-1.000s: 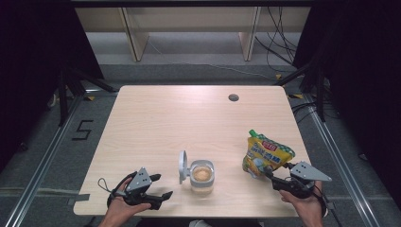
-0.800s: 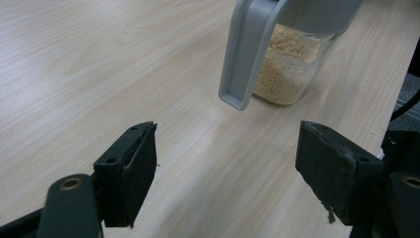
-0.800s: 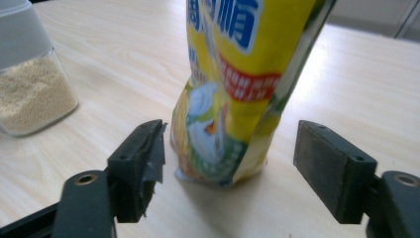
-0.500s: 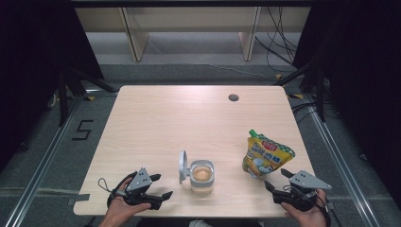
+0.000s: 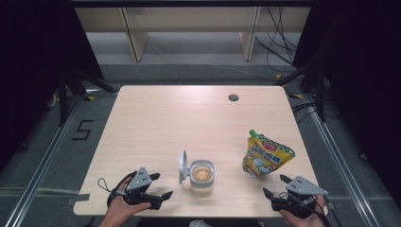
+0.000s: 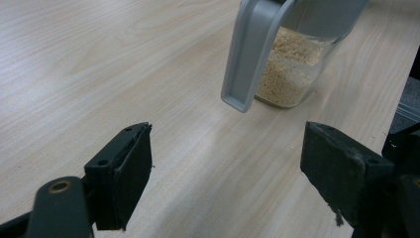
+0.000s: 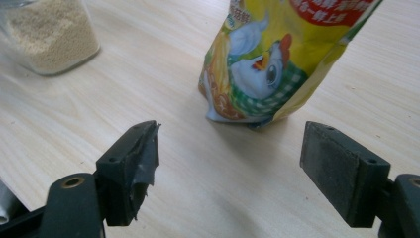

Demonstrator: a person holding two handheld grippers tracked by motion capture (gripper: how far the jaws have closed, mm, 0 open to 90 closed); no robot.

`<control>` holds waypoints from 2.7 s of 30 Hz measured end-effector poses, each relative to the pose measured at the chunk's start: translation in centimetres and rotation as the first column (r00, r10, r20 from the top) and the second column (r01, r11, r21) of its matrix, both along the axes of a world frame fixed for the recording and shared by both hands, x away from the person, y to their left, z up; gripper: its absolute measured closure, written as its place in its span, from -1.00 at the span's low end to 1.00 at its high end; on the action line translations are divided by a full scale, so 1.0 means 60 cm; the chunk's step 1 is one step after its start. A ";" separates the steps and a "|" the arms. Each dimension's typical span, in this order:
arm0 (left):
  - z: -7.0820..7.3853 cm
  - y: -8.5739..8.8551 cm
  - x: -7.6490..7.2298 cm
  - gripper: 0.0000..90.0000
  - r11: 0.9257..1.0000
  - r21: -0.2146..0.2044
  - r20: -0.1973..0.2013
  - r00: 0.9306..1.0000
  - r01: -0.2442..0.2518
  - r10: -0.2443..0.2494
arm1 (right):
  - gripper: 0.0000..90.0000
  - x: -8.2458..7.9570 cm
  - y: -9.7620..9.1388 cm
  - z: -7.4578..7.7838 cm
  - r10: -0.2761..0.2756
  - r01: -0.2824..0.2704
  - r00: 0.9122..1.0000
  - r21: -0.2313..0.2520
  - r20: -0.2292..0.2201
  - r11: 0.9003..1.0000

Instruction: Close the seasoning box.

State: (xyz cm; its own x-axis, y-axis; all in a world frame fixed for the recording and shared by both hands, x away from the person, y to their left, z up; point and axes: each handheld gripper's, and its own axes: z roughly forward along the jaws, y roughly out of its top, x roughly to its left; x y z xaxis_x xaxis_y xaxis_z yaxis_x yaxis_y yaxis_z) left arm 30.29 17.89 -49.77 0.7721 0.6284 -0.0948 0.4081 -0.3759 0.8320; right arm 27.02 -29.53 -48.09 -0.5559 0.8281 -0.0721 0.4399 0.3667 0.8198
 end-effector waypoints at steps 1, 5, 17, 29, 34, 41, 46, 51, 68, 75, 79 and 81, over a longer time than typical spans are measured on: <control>0.002 0.002 0.000 -0.56 1.000 0.012 0.001 1.000 0.002 -0.002 | -0.46 -0.004 0.003 0.001 -0.005 0.005 1.000 0.001 -0.028 1.000; 0.009 0.006 0.002 -0.56 1.000 -0.022 0.014 1.000 -0.012 0.012 | -0.45 -0.007 0.010 -0.001 0.006 -0.007 1.000 -0.018 -0.024 1.000; 0.026 0.012 -0.004 0.40 0.999 -0.010 0.066 0.997 0.032 -0.031 | -0.44 -0.007 0.009 0.000 0.021 -0.021 1.000 -0.034 -0.014 0.999; 0.055 0.005 -0.003 0.95 0.999 -0.037 0.102 0.995 0.015 -0.012 | -0.44 -0.007 0.012 -0.002 0.026 -0.027 0.999 -0.041 -0.019 0.999; 0.070 0.002 -0.001 0.98 0.999 -0.041 0.112 0.993 0.032 -0.027 | -0.44 -0.005 0.013 -0.003 0.044 -0.045 0.999 -0.044 -0.029 0.998; 0.085 -0.009 0.005 0.98 0.997 -0.061 0.113 0.993 0.045 -0.038 | -0.43 -0.004 0.015 -0.005 0.050 -0.052 0.998 -0.050 -0.035 0.997; 0.098 -0.018 0.009 0.98 0.996 -0.071 0.127 0.991 0.050 -0.041 | -0.43 -0.003 0.014 -0.005 0.053 -0.054 0.998 -0.059 -0.018 0.997; 0.109 -0.031 0.011 0.98 0.996 -0.069 0.129 0.990 0.059 -0.050 | -0.43 -0.002 0.014 -0.006 0.055 -0.056 0.998 -0.063 -0.018 0.996; 0.126 -0.068 0.014 0.98 0.991 -0.071 0.164 0.982 0.111 -0.098 | -0.43 -0.003 0.015 -0.007 0.057 -0.058 0.998 -0.065 -0.024 0.996; 0.129 -0.080 0.013 0.98 0.990 -0.071 0.163 0.981 0.122 -0.109 | -0.43 -0.002 0.016 -0.007 0.057 -0.058 0.998 -0.069 -0.022 0.996; 0.131 -0.083 0.010 0.97 0.989 -0.071 0.169 0.978 0.132 -0.119 | -0.43 -0.002 0.016 -0.007 0.058 -0.059 0.998 -0.069 -0.021 0.996; 0.132 -0.081 0.009 0.97 0.988 -0.080 0.168 0.979 0.128 -0.114 | -0.43 -0.002 0.017 -0.007 0.060 -0.061 0.998 -0.068 -0.023 0.996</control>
